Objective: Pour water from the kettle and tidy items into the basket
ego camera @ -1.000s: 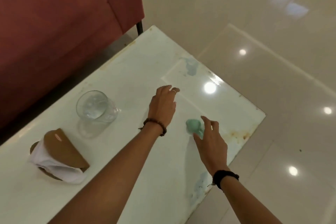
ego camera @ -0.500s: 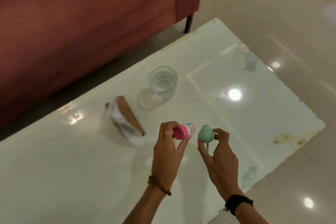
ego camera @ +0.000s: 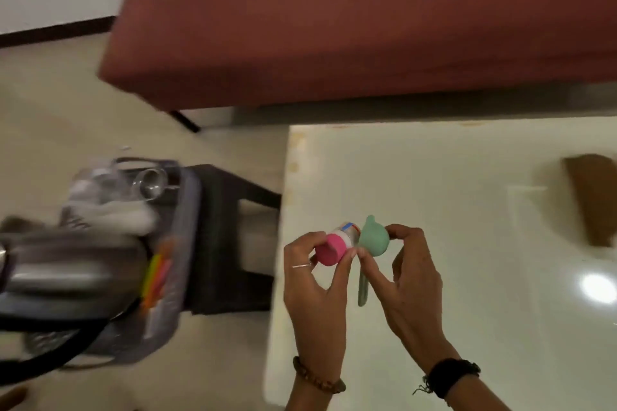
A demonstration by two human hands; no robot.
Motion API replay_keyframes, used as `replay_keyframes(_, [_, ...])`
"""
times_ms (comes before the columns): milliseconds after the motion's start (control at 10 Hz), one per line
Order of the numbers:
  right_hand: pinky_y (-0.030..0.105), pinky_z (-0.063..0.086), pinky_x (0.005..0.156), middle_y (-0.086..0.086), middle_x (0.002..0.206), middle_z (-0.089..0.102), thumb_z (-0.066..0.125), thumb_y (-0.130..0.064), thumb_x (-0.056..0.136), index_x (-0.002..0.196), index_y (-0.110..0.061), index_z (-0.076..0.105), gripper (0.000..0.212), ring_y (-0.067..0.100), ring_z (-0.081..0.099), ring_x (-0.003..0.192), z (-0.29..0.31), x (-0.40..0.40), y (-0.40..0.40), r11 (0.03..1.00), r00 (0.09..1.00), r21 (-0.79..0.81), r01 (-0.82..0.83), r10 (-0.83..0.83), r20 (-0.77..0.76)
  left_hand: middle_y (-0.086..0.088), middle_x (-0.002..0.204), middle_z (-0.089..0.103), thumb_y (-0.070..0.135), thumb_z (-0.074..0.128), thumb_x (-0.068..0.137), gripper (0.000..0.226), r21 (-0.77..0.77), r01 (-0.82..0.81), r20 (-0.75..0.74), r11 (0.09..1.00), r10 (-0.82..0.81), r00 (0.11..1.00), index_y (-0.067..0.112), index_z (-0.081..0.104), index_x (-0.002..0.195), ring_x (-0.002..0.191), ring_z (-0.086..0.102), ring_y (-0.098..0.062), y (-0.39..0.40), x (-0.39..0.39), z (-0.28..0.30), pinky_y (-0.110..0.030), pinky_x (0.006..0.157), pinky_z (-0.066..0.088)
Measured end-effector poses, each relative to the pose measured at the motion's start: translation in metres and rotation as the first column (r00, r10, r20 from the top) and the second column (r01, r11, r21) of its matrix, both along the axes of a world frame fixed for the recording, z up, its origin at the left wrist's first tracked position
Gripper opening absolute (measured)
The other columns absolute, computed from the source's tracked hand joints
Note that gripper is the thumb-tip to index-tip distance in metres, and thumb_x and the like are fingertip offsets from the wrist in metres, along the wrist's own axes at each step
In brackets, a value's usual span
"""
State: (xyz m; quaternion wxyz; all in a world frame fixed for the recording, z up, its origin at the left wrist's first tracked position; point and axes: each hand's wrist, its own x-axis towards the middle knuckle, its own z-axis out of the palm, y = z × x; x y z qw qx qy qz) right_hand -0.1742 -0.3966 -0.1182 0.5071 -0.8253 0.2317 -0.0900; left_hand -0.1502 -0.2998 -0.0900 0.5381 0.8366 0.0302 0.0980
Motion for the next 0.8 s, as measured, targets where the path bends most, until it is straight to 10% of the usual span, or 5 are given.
replay_keyframes(200, [0.007,0.040,0.068,-0.015,0.093,0.041,0.060,-0.054,0.075,0.094,-0.026,0.054,0.035,0.001,0.050,0.081,0.019,0.069,0.202,0.973,0.971,0.036,-0.226,0.222,0.094,0.008,0.101,0.060,0.012,0.073,0.072,0.032,0.185,-0.280,0.068,0.942,0.272,0.960,0.018,0.055,0.097,0.092,0.055,-0.003,0.202,0.029,0.015,-0.007,0.085,0.044])
replay_keyframes(300, [0.027,0.038,0.072,-0.002,0.097,0.045,0.060,-0.056,0.077,0.091,-0.018,0.058,0.040,0.012,0.043,0.085,0.013,0.091,0.280,0.941,0.948,-0.135,-0.311,0.318,0.033,0.003,0.095,0.056,0.008,0.071,0.075,0.035,0.253,-0.357,-0.054,0.899,0.381,0.923,0.025,0.051,0.098,0.080,0.053,0.002,0.276,0.036,0.002,0.006,0.071,0.036])
replay_keyframes(400, [0.032,0.032,0.074,0.006,0.103,0.050,0.053,-0.059,0.081,0.093,-0.017,0.058,0.045,0.017,0.039,0.087,-0.004,0.101,0.321,0.849,0.916,-0.344,-0.400,0.380,-0.127,0.008,0.097,0.053,0.016,0.064,0.082,0.035,0.256,-0.307,-0.212,0.917,0.363,0.907,0.042,0.044,0.094,0.081,0.051,0.018,0.314,0.039,-0.015,0.002,0.066,0.039])
replay_keyframes(600, [0.042,0.035,0.081,0.009,0.110,0.049,0.049,-0.061,0.083,0.099,-0.015,0.058,0.050,0.027,0.044,0.097,-0.028,0.101,0.344,0.637,0.824,-0.523,-0.566,0.433,-0.366,-0.002,0.110,0.057,0.022,0.050,0.091,0.018,0.421,-0.132,-0.269,0.897,0.262,0.927,0.023,0.050,0.109,0.098,0.057,-0.017,0.333,0.032,-0.048,-0.023,0.079,0.043])
replay_keyframes(800, [0.035,0.039,0.070,0.010,0.096,0.057,0.059,-0.044,0.085,0.096,-0.014,0.060,0.032,0.026,0.052,0.080,-0.024,0.089,0.324,0.721,0.873,-0.533,-0.442,0.484,-0.070,-0.012,0.124,0.049,0.010,0.057,0.086,0.035,0.544,-0.138,-0.197,0.827,0.286,0.938,0.013,0.049,0.120,0.112,0.053,-0.028,0.322,0.022,-0.043,-0.042,0.094,0.048])
